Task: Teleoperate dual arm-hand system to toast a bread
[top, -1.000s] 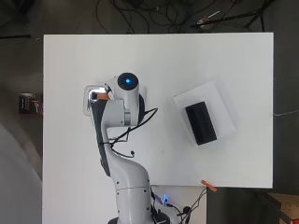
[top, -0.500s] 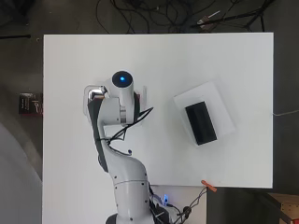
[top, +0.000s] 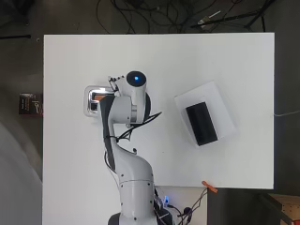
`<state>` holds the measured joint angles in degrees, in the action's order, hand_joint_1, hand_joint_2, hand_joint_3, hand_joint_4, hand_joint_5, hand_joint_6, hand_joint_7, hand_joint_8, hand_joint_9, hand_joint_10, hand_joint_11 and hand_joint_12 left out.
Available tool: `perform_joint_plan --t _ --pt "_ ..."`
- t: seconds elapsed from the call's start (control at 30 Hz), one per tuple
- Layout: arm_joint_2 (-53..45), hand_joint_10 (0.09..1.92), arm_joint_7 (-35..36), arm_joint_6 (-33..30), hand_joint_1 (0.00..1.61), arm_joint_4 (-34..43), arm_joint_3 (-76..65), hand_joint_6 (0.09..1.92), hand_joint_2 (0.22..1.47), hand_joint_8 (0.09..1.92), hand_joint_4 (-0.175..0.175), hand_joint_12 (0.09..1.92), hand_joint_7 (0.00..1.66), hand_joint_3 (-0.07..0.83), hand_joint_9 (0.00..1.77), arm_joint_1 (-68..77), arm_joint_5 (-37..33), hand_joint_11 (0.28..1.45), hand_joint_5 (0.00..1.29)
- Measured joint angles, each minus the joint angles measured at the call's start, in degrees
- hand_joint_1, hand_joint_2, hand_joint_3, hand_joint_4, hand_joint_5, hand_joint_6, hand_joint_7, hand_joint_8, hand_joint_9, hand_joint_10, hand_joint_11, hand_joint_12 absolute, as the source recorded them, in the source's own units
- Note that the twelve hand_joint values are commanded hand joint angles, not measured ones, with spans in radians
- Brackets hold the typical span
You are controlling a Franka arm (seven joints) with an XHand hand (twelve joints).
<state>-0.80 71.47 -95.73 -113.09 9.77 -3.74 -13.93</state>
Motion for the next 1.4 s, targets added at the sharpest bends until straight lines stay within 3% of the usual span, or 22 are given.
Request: perform_joint_plan --t 0.4,0.57,0.93,1.4 --pt "3.94 0.09 -8.74 -4.52 0.04 -5.67 2.02 0.09 0.83 0.09 0.008 0.09 0.41 0.007 0.49 0.82 8.17 0.49 0.33" --pt "5.99 0.09 -9.59 -5.72 0.08 -6.36 1.44 0.09 0.88 0.09 0.021 0.09 0.58 0.005 0.65 0.87 8.60 0.54 0.44" --pt "9.66 0.09 -15.35 -7.17 0.10 -8.25 -1.40 0.09 0.94 0.09 -0.026 0.09 0.61 0.012 0.70 0.51 9.23 0.55 0.39" --pt "10.89 0.09 -26.56 -9.63 0.09 -10.98 -6.63 0.09 0.94 0.09 -0.022 0.09 0.52 0.002 0.57 -0.28 7.24 0.48 0.30"
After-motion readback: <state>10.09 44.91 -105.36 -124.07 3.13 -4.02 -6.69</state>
